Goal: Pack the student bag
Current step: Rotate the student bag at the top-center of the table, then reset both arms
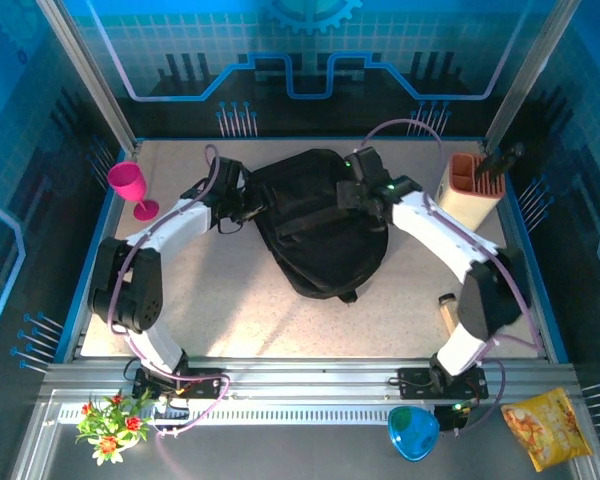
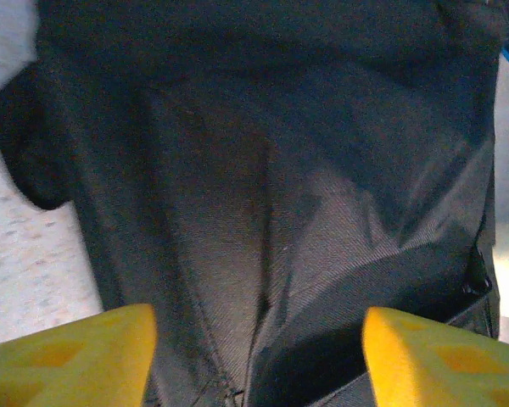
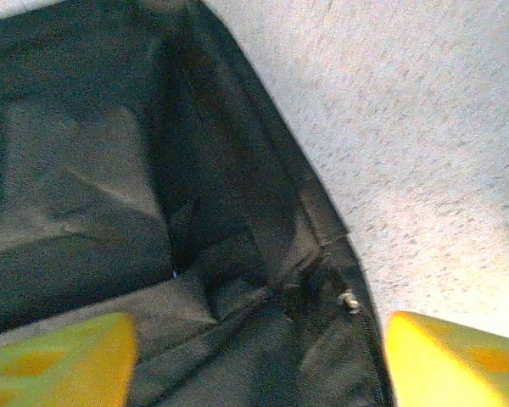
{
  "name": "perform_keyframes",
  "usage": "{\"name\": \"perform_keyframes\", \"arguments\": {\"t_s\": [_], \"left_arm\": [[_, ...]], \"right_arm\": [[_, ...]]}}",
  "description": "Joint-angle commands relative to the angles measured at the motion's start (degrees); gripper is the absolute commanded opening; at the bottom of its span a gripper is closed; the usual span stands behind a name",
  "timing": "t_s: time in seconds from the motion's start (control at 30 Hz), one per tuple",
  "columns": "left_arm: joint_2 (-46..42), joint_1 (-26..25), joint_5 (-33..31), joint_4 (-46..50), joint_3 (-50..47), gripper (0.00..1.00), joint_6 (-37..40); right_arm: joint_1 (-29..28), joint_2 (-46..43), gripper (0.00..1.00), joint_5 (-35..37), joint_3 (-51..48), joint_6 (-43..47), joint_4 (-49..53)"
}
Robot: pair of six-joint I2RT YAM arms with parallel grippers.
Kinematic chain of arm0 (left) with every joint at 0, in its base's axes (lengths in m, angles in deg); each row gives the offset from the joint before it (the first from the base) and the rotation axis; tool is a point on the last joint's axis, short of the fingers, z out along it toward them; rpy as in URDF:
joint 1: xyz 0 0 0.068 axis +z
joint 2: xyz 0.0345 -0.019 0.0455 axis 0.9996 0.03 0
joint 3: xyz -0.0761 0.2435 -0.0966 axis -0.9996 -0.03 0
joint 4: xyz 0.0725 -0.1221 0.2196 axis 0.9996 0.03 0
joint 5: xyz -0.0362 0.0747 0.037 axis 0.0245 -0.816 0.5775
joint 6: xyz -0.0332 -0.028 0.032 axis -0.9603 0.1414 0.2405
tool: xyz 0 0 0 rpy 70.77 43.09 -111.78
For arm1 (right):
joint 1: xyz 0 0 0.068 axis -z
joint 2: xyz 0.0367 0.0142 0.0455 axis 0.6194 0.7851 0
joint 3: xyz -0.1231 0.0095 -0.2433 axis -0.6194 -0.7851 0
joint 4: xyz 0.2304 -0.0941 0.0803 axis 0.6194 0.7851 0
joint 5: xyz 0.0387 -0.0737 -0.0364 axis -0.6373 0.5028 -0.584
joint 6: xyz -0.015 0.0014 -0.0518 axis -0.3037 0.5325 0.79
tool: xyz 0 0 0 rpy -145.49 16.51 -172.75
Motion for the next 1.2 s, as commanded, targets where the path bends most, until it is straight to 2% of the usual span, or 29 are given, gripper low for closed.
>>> {"name": "perform_keyframes", "arguments": {"t_s": [0.0, 0.03, 0.13, 0.27, 0.37, 0.57, 0.67, 0.8, 1.07, 1.17], "left_arm": [[-8.44, -0.02, -10.76, 4.37, -3.34, 0.81, 4.97], [-10.57, 0.06, -13.06, 4.22, -5.24, 0.86, 5.82], [-18.1, 0.3, -21.19, 2.32, -12.6, 0.99, 8.07], [-27.64, 1.0, -32.65, -1.63, -22.61, 0.99, 10.56], [-33.68, 1.84, -40.14, -6.42, -30.01, 0.99, 12.39], [-39.63, 4.51, -49.48, -19.84, -41.53, 0.99, 16.47], [-39.24, 5.48, -49.41, -30.11, -46.1, 0.99, 21.77], [-36.43, 7.92, -43.03, -38.57, -48.93, 0.99, 25.39], [-24.04, 12.18, -28.87, -58.63, -52.32, 0.99, 31.15], [-21.6, 12.9, -23.92, -63.79, -52.57, 0.99, 33.65]], "right_arm": [[1.59, -9.41, 0.97, 5.58, -7.55, -0.72, -3.13], [1.7, -11.9, 1.0, 7.33, -10.27, -0.3, -4.61], [2.63, -19.63, 1.0, 13.21, -19.23, 0.49, -9.84], [5.21, -27.51, 1.0, 18.88, -30.45, 0.96, -16.09], [8.03, -30.64, 1.0, 20.61, -37.92, 2.57, -21.67], [15.3, -29.2, 1.0, 19.86, -44.53, 3.27, -27.04], [17.19, -25.82, 1.0, 18.18, -46.63, 5.9, -32.03], [19.45, -22.04, 1.0, 12.75, -49.36, 9.04, -40.21], [20.98, -17.6, 1.0, 1.61, -57.33, 18.89, -67.21], [21.28, -15.88, 1.0, -2.57, -58.66, 21.18, -73.93]]}}
